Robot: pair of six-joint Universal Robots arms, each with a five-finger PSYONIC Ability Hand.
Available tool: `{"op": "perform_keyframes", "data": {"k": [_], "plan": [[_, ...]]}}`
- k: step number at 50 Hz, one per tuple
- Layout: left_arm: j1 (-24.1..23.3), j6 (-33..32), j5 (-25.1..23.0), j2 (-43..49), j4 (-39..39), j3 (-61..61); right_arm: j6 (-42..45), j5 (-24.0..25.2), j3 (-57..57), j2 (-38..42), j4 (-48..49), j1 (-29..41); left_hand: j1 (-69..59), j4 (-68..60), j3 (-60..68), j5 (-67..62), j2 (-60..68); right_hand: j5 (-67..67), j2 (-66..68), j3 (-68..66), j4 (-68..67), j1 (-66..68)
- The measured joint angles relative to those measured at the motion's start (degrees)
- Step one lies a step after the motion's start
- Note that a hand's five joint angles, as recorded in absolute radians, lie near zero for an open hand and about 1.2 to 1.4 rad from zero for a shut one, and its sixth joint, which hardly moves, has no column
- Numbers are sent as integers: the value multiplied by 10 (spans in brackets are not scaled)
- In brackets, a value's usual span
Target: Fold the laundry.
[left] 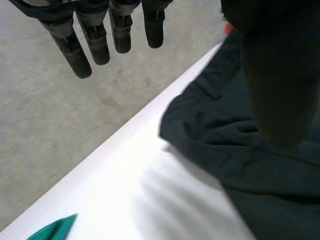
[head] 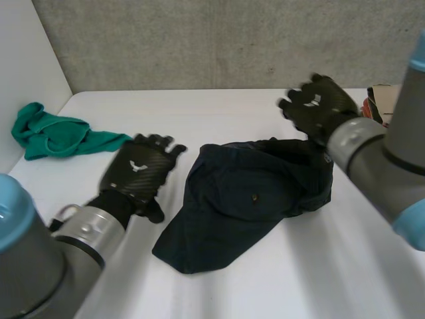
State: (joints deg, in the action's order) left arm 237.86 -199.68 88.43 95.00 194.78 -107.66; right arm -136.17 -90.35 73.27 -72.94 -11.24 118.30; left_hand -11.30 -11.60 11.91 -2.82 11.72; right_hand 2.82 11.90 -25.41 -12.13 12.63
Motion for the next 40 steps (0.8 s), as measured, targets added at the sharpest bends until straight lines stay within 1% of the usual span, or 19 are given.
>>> {"op": "perform_keyframes", "data": {"k": [3, 5, 7, 8, 11, 15, 16, 20, 23, 24, 25, 26, 28, 29, 31, 34, 40], "plan": [[34, 17, 2, -31, -41, 2, 43, 43, -22, 26, 40, 38, 0, 0, 0, 0, 0, 0, 0, 0, 0, 0], [56, 33, 3, -48, -65, 0, 69, 80, -32, 49, 60, 56, 0, 0, 0, 0, 0, 0, 0, 0, 0, 0], [82, 55, 2, -64, -95, -5, 98, 128, -45, 86, 76, 74, 0, 0, 0, 0, 0, 0, 0, 0, 0, 0], [89, 63, 1, -68, -104, -7, 105, 138, -49, 96, 77, 78, 0, 0, 0, 0, 0, 0, 0, 0, 0, 0], [117, 92, -5, -81, -136, -19, 131, 176, -82, 160, 73, 91, 0, 0, 0, 0, 0, 0, 0, 0, 0, 0], [142, 119, -19, -91, -161, -37, 147, 186, -136, 236, 57, 97, 0, 0, 0, 0, 0, 0, 0, 0, 0, 0], [153, 129, -28, -95, -170, -47, 154, 184, -168, 275, 50, 97, 0, 0, 0, 0, 0, 0, 0, 0, 0, 0], [171, 143, -50, -101, -179, -65, 172, 177, -236, 347, 44, 94, 0, 0, 0, 0, 0, 5, 7, 0, -7, 5], [180, 150, -64, -103, -179, -77, 189, 172, -287, 396, 49, 90, 0, 0, 0, 0, 0, 92, 107, -19, -104, 101], [182, 151, -68, -103, -178, -79, 193, 171, -300, 408, 51, 88, 0, 0, 0, 0, 0, 190, 207, -108, -200, 207], [183, 151, -70, -103, -177, -80, 195, 171, -306, 413, 53, 87, 0, 0, 0, 0, 0, 211, 231, -131, -223, 219], [184, 152, -73, -103, -175, -81, 198, 171, -319, 424, 56, 84, 0, 0, 0, 0, 0, 363, 404, -279, -377, 380], [184, 153, -75, -101, -171, -82, 200, 171, -329, 430, 58, 81, 0, 0, 0, 0, 0, 485, 515, -378, -501, 486], [183, 152, -76, -98, -169, -81, 200, 171, -332, 431, 59, 79, 0, 0, 0, 0, 0, 517, 548, -407, -537, 507], [179, 152, -77, -91, -162, -80, 198, 171, -329, 424, 59, 76, 0, 0, 0, 0, 0, 530, 554, -422, -558, 507], [168, 149, -77, -71, -147, -74, 186, 171, -298, 385, 56, 69, 0, 0, 0, 0, 0, 533, 554, -423, -561, 507], [132, 144, -70, -17, -124, -53, 149, 171, -185, 256, 56, 47, 0, 0, 0, 0, 0, 537, 555, -423, -561, 507]]}}
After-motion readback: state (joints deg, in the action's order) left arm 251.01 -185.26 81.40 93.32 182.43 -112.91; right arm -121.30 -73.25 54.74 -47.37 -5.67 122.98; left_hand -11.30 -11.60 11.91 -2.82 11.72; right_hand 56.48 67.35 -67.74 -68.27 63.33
